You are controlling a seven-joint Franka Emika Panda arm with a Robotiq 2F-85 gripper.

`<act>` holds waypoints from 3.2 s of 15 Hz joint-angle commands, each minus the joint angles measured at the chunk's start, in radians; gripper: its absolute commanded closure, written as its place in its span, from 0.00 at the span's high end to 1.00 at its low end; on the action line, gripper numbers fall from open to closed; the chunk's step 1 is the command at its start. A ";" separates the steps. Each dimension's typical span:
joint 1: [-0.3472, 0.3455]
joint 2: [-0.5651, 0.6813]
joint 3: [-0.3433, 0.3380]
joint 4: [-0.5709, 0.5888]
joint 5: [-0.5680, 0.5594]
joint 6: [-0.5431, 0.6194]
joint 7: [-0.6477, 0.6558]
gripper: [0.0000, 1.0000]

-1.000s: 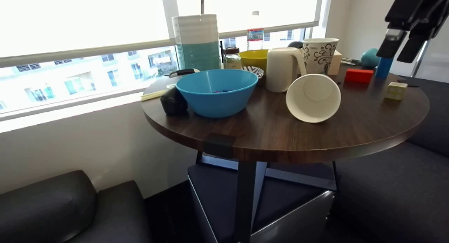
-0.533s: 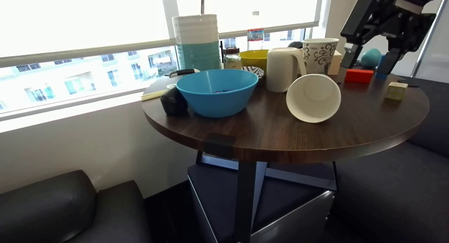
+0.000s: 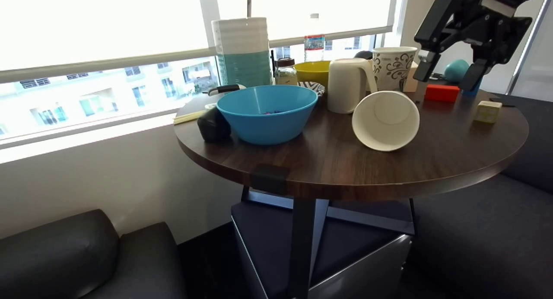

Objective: Put the paper cup lying on the table upside down and pick up the other paper cup and put it on top of the paper cup

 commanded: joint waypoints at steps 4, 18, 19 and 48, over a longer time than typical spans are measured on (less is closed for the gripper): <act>-0.012 0.080 0.043 0.001 0.084 0.168 0.126 1.00; -0.025 0.168 0.046 0.007 0.127 0.270 0.490 1.00; -0.035 0.174 0.050 0.007 0.113 0.279 0.514 1.00; -0.040 0.094 0.242 0.020 -0.269 0.464 0.629 0.39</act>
